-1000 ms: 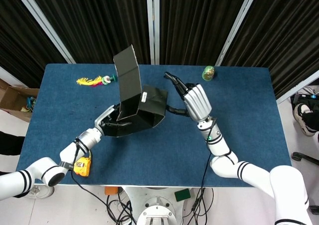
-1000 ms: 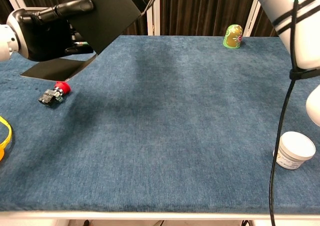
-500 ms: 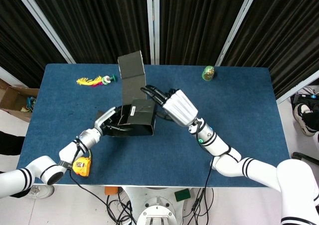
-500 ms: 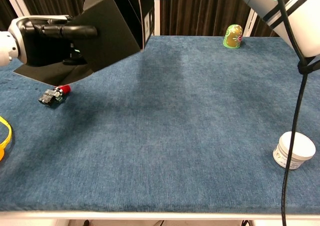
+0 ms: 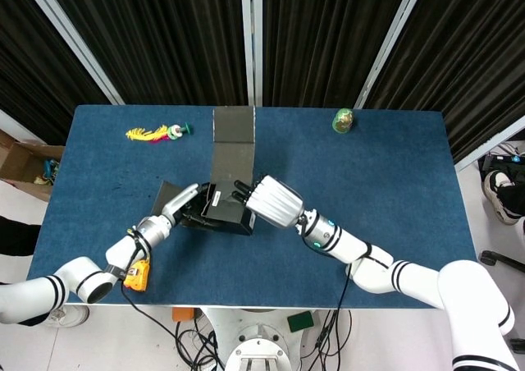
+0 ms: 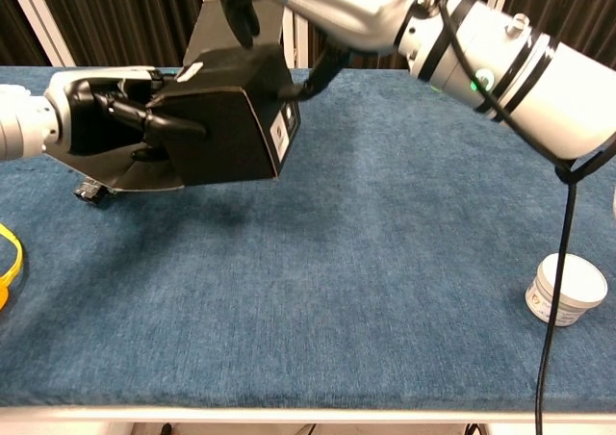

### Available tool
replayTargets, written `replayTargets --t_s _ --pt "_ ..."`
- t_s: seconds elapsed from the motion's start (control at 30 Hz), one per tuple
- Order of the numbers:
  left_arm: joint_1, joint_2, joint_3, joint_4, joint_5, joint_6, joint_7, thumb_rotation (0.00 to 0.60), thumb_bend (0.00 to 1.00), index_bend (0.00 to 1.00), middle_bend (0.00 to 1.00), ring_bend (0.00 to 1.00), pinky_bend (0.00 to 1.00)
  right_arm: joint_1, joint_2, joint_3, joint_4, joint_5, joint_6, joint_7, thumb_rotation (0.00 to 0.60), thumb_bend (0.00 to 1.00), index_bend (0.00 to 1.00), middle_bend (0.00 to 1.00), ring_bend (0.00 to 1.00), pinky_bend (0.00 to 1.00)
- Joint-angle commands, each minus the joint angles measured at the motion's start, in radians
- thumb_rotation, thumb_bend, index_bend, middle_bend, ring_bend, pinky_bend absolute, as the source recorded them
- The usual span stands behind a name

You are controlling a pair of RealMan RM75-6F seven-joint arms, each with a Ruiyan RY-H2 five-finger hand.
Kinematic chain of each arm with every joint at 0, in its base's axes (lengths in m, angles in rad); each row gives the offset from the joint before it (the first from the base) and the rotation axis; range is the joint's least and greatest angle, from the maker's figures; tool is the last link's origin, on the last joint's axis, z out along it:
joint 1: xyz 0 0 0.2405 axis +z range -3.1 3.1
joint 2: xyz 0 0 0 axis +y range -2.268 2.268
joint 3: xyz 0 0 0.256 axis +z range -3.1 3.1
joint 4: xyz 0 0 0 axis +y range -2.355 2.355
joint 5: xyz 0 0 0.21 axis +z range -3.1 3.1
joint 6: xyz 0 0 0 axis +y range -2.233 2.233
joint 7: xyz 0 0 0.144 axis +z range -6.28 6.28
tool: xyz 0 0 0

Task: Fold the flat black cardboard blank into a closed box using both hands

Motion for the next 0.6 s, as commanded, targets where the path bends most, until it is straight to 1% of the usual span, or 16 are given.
replayTargets --t_s 0.03,0.37,0.5,0.6 --pt "0.001 -0.048 0.016 0.055 -0.008 0.008 0.086 0.599 0.01 0.31 0.31 0.61 0.89 -0.001 -0.043 -0.027 0.06 -0.016 0.01 0.019 0.6 0.0 0.59 0.51 0.88 0.93" --pt "-0.001 -0.148 0.036 0.16 -0.04 -0.008 0.27 0.599 0.01 0.31 0.31 0.61 0.89 -0.003 -0.145 -0.084 0.235 -0.038 0.007 0.045 0.6 0.03 0.64 0.55 0.89 0.94" --pt "0.0 -0.174 0.042 0.187 -0.047 -0.017 0.304 0.598 0.01 0.31 0.3 0.61 0.89 0.0 -0.183 -0.112 0.314 -0.055 0.008 0.061 0.6 0.03 0.64 0.55 0.89 0.94" --pt "-0.001 -0.177 0.044 0.19 -0.046 -0.021 0.316 0.599 0.01 0.3 0.29 0.61 0.89 0.001 -0.206 -0.119 0.356 -0.054 0.011 0.085 0.6 0.03 0.64 0.55 0.89 0.94"
